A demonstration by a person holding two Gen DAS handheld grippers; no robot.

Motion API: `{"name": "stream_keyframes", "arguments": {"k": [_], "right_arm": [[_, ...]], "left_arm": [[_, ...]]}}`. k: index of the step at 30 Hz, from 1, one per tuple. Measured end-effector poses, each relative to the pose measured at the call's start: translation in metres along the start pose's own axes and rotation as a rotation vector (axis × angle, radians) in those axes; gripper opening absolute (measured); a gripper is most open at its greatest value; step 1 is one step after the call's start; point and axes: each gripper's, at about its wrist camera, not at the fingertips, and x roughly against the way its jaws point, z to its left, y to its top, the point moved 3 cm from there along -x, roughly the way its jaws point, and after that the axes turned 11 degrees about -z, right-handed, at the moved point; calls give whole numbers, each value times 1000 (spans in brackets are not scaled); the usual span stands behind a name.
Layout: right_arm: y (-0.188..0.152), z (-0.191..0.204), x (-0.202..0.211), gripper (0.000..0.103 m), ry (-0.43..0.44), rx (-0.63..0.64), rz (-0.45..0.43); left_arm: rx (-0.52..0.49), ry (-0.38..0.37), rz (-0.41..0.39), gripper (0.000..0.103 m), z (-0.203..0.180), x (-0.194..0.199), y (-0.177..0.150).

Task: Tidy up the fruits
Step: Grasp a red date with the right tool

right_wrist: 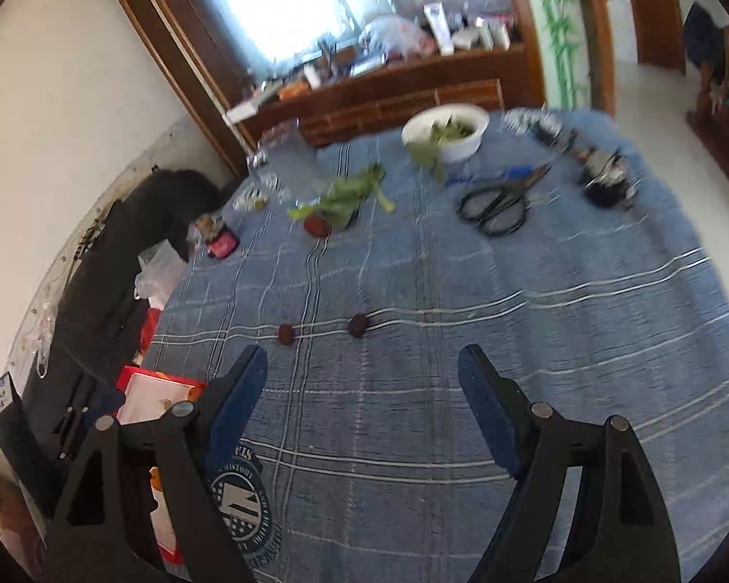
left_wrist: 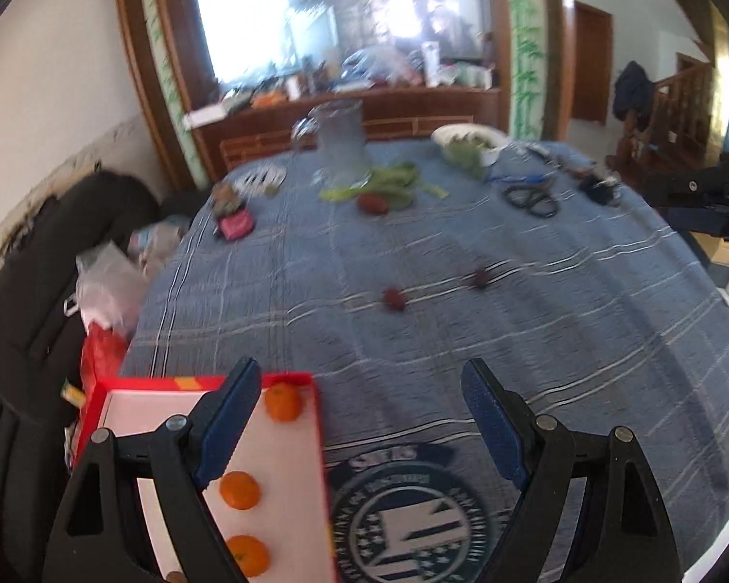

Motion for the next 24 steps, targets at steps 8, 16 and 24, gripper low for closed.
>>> {"name": "stream_keyframes", "arguments": {"k": [8, 16, 24], "right_arm": [[-28, 24, -100, 78, 31, -28, 165], [-28, -2, -155, 52, 4, -195, 196], [-34, 4, -180, 46, -43, -161, 178]], "left_arm": [[40, -6, 61, 84, 31, -39, -8], [-12, -29, 62, 84, 19, -71, 2], [-17, -20, 103, 78, 15, -94, -1]]}}
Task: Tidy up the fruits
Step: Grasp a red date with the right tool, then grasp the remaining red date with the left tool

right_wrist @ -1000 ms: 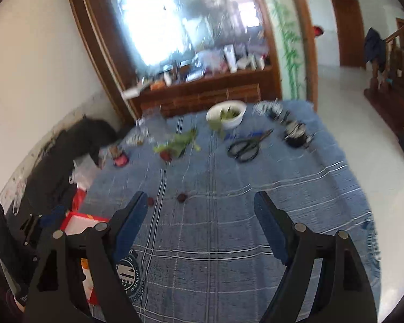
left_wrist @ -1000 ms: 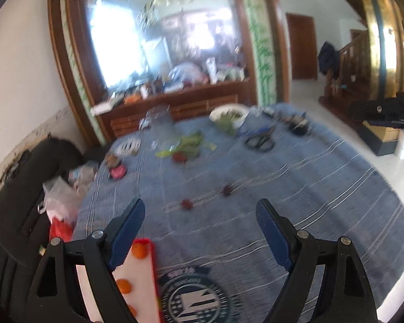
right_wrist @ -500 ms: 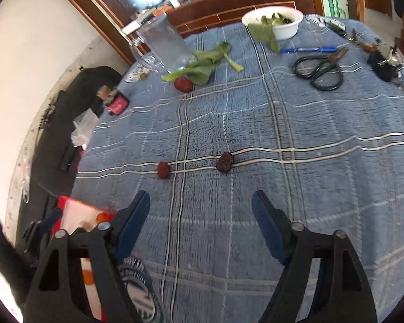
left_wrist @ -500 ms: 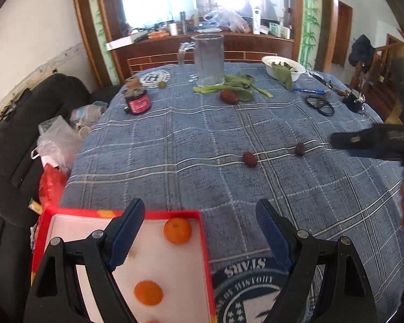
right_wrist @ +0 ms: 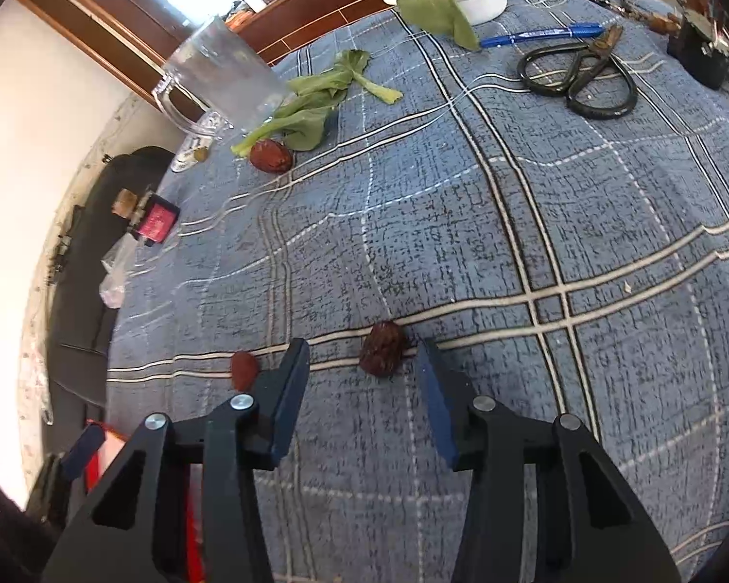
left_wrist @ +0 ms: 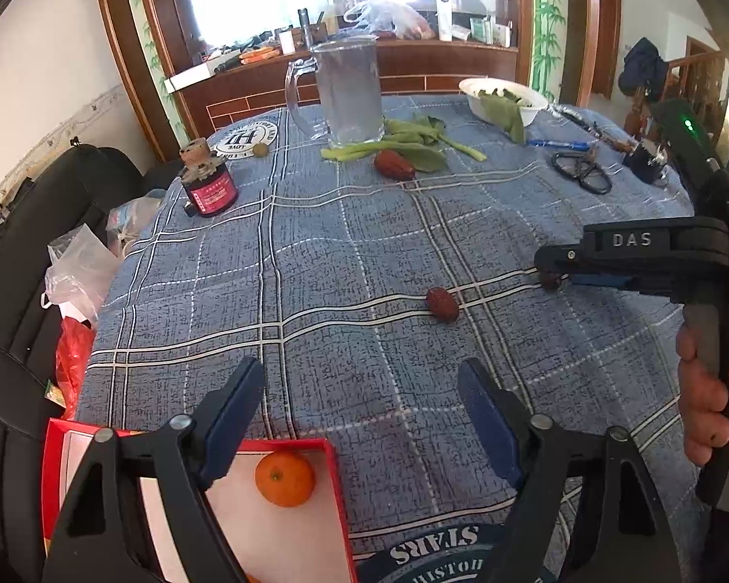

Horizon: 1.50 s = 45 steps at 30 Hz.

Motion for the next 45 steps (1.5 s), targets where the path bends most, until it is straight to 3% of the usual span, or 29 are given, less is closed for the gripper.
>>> {"name": "stream_keyframes", "arguments": {"k": [5, 7, 9, 15, 20, 24, 27, 30, 33, 37, 45], "right_arm": [[-2, 6, -9, 32, -59, 101, -43], [-4, 9, -11, 20, -101, 158, -56], [-4, 8, -13, 20, -107, 191, -65], [2, -11, 6, 20, -29, 85, -55], [19, -26, 43, 20, 15, 9, -133], [29, -35, 62, 20, 46, -44, -173], [31, -37, 67, 20, 53, -59, -182], [31, -36, 68, 20, 63, -64, -179], [29, -32, 67, 20, 78, -61, -170], [29, -31, 68, 20, 90, -61, -170], [33, -37, 71, 20, 91, -76, -180]], "left_arm": [[1, 16, 24, 71, -2, -6, -1], [8, 18, 29, 68, -3, -7, -1], [17, 18, 33, 65, -6, -9, 1], [60, 10, 50, 61, -16, -24, 10], [88, -11, 73, 59, -29, -44, 18], [186, -54, 154, 49, -25, -68, 23], [249, -67, 206, 46, -19, -81, 25], [258, -83, 233, 38, -22, -85, 26], [286, -105, 267, 37, -25, -90, 24], [287, -81, 274, 37, -28, -95, 24], [276, -67, 273, 21, -34, -101, 27]]}}
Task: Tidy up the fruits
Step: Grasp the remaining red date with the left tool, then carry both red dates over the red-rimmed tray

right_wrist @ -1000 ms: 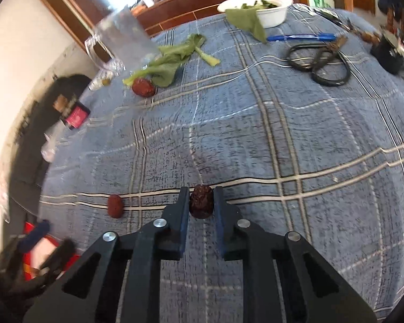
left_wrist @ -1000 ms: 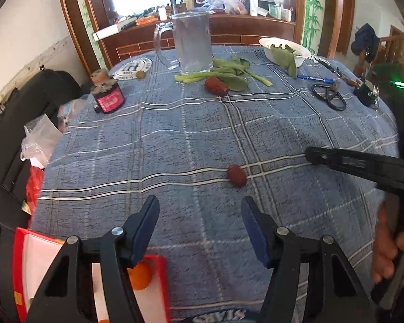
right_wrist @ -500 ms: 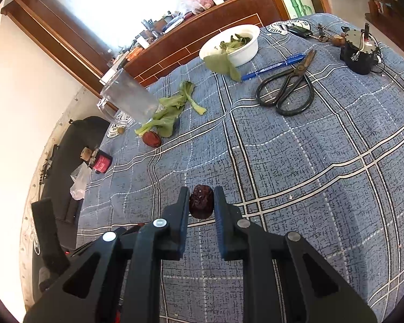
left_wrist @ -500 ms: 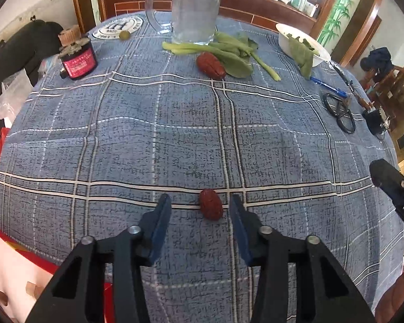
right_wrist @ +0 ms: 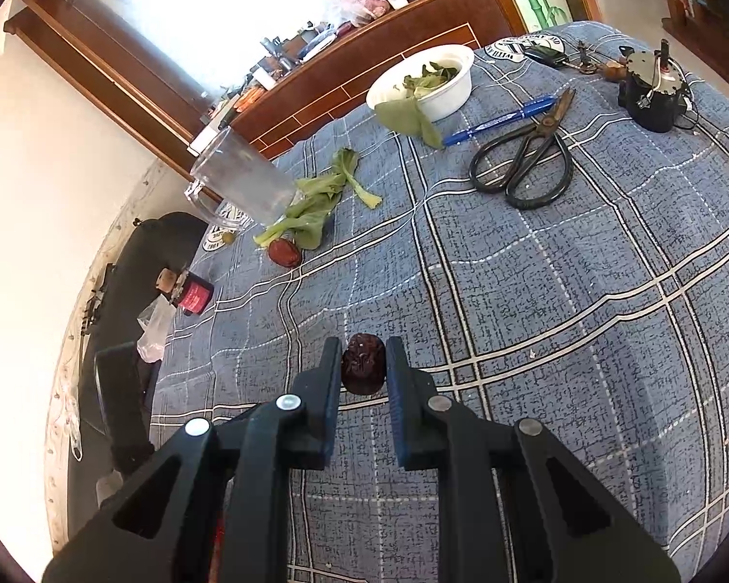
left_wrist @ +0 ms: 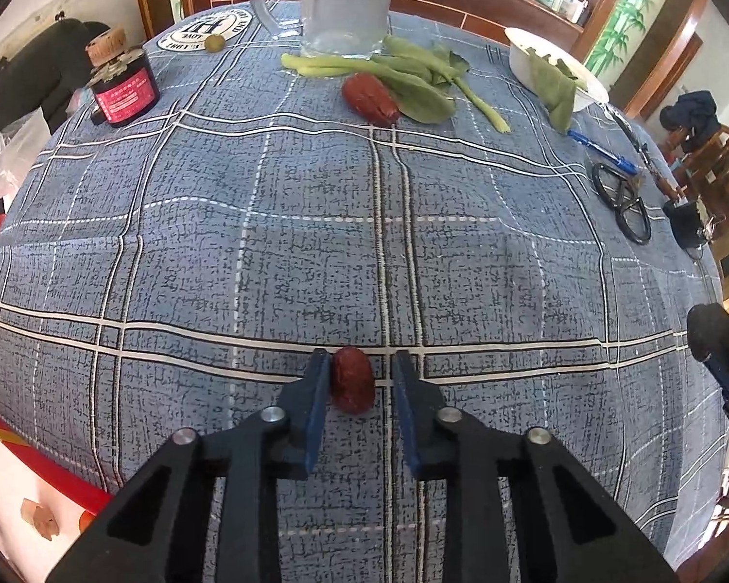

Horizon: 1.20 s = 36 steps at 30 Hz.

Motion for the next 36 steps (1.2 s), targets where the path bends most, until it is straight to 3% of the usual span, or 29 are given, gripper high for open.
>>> {"name": "stream_keyframes", "arguments": {"k": [11, 19, 26, 31, 36], "right_arm": [[0, 5, 1, 20, 7, 14, 2], [-2, 10, 2, 20, 13, 32, 10], [-2, 20, 19, 20, 23, 61, -24], [-5, 36, 31, 20, 26, 116, -57], [-13, 47, 36, 20, 24, 163, -68]], "left_arm": [[-8, -5, -12, 17, 1, 4, 0], [-46, -85, -85, 17, -13, 50, -12], [-110, -154, -197, 17, -28, 112, -43], [-186, -133, -296, 17, -33, 154, -81], [-172, -140, -341, 17, -20, 177, -113]]}}
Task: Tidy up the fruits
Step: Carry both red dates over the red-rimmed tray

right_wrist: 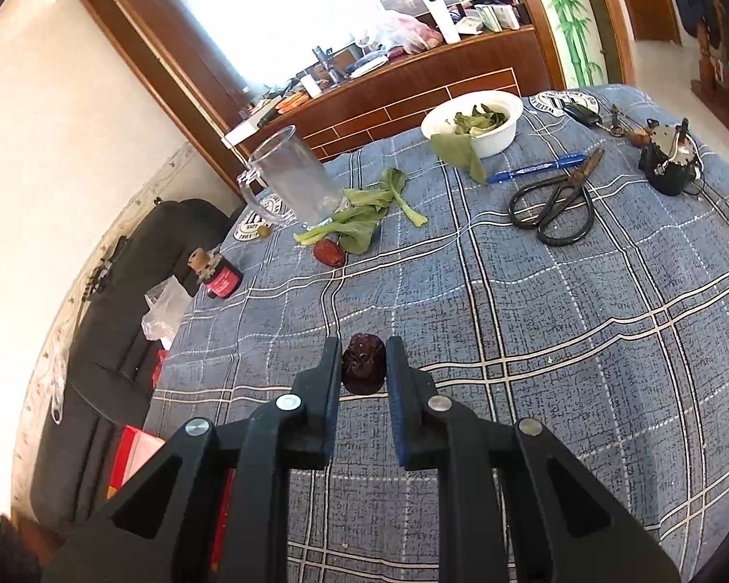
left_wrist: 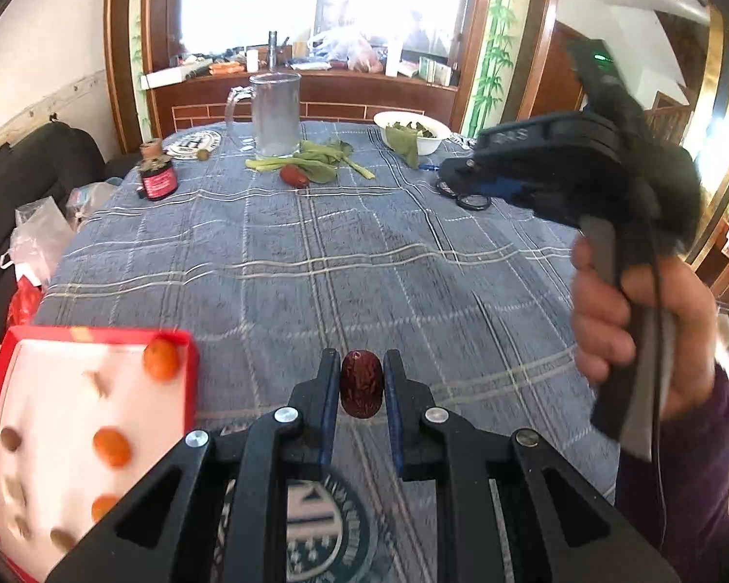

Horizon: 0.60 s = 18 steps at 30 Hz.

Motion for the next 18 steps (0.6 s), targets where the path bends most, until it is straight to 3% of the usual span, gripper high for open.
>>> {"name": "stream_keyframes", "arguments": {"k": [6, 11, 18], "right_arm": [[-17, 3, 8, 20, -36, 59, -5], [-61, 2, 28, 20, -52, 94, 27], [-124, 54, 54, 20, -11, 285, 108]], "left_arm": [[19, 15, -22, 17, 16, 21, -19], [60, 8, 6, 17, 37, 24, -37], [98, -4, 24, 17, 58, 33, -61]]}}
